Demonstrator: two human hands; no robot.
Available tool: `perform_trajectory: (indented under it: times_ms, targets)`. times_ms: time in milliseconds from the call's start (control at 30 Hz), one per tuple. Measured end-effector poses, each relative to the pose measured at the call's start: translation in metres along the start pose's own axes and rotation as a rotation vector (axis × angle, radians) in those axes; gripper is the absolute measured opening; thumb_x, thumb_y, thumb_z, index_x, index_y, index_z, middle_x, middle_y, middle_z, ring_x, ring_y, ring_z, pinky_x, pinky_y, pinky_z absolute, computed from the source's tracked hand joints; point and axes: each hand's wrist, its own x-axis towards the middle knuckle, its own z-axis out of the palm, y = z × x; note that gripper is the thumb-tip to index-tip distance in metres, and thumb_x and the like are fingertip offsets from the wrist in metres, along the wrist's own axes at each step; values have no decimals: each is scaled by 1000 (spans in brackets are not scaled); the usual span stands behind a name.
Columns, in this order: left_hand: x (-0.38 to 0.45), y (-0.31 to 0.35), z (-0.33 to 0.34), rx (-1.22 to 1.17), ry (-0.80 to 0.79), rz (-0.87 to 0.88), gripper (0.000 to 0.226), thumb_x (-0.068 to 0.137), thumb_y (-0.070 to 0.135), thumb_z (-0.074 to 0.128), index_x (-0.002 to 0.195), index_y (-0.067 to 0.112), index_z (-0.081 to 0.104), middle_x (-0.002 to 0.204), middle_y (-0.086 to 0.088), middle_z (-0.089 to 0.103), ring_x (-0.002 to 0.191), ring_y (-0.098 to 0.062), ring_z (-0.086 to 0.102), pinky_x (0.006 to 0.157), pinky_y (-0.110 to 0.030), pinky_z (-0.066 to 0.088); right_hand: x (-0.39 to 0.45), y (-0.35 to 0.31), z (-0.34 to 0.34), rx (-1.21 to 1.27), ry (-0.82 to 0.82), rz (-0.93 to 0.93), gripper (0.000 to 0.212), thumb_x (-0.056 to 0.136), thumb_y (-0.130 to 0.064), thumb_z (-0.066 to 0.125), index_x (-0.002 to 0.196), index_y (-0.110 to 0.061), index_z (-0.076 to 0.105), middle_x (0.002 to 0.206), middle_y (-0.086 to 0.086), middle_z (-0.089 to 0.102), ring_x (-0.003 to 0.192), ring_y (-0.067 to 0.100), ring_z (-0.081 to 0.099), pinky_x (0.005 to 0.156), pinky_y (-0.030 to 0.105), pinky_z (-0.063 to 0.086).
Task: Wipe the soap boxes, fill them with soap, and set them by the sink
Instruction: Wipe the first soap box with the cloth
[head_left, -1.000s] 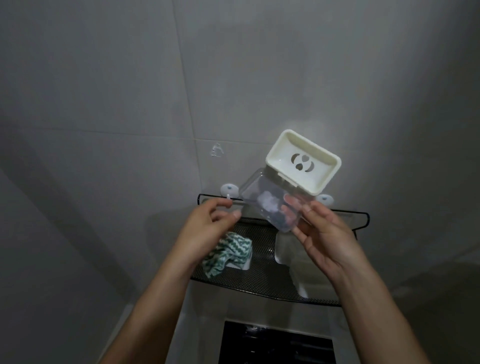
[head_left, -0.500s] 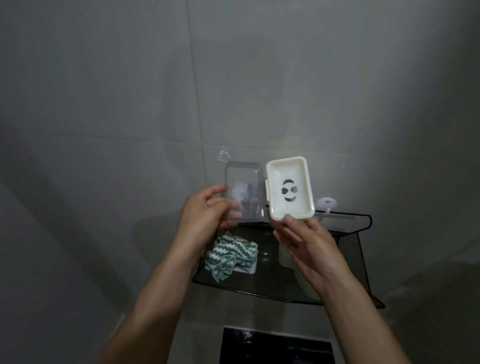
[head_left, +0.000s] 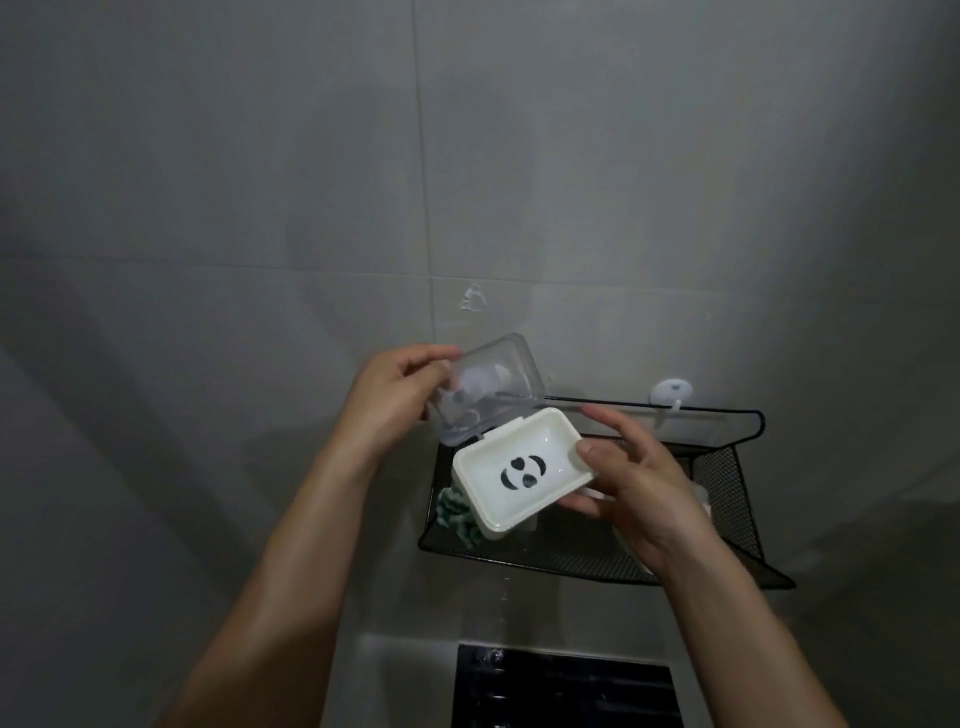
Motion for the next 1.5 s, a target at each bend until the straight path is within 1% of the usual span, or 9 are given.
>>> perform_trajectory:
  times_ms: [100,333,567,667,800,1100,1267,1400,1500]
  targets:
    - [-9,-4,-5,-62,49,10,36,94,13,62,129,23,60,93,-11,72,72,-11,61,63,-26,49,1,1,5,7,-7,-30,44,91,7,60,123,-23,65,79,5,67,83,21,72,64,45,61]
    - [-58,-17,-8,-145,124,16,51,97,6,56,143,24,45,92,-3,69,72,-11,66,61,-30,54,19,-5,28,-5,-134,-36,54,91,10,58,132,-25,61,87,3,71,84,21,75,68,44,63]
    - [-89,-14,-15,-104,408,2,54,96,5,58,140,33,45,94,-2,74,76,-8,70,57,-20,54,39,-3,62,-168,-406,-9,64,91,10,59,136,-36,57,114,12,69,97,25,73,71,36,60]
    - [-106,-14,-15,-91,527,-23,49,97,6,57,139,28,48,82,0,71,66,-11,64,55,-30,51,43,-4,70,-274,-553,-42,71,89,10,61,136,-42,57,113,14,67,86,18,72,65,27,56]
    - [-130,-12,-6,-77,672,-47,44,98,5,55,138,24,50,78,4,66,63,-13,57,51,-29,47,45,-3,76,-346,-726,-30,74,87,10,63,133,-47,57,112,12,60,77,9,70,60,20,53]
    - [-223,-16,16,-71,1031,-158,44,95,1,56,130,28,57,103,-3,64,67,-8,60,49,-28,48,3,27,90,-375,-1029,69,70,89,10,62,133,-44,58,116,15,63,86,25,73,78,50,61]
    - [-297,-6,27,-94,1208,-216,62,74,8,59,132,32,58,116,-6,65,71,-19,58,53,-29,49,-49,44,104,-409,-1222,136,68,90,11,60,136,-39,55,117,20,61,86,26,68,87,60,54]
    - [-360,6,31,-56,1362,-234,63,74,7,57,133,31,58,111,-1,67,71,-19,57,55,-33,50,-100,59,118,-419,-1383,153,63,92,4,61,134,-42,57,109,12,65,85,24,70,80,49,58]
    - [-409,14,34,-7,1463,-250,61,85,-10,54,134,26,58,111,-2,64,67,-16,57,52,-28,50,-142,74,124,-422,-1476,172,60,93,1,61,134,-42,57,101,6,66,82,21,70,76,43,59]
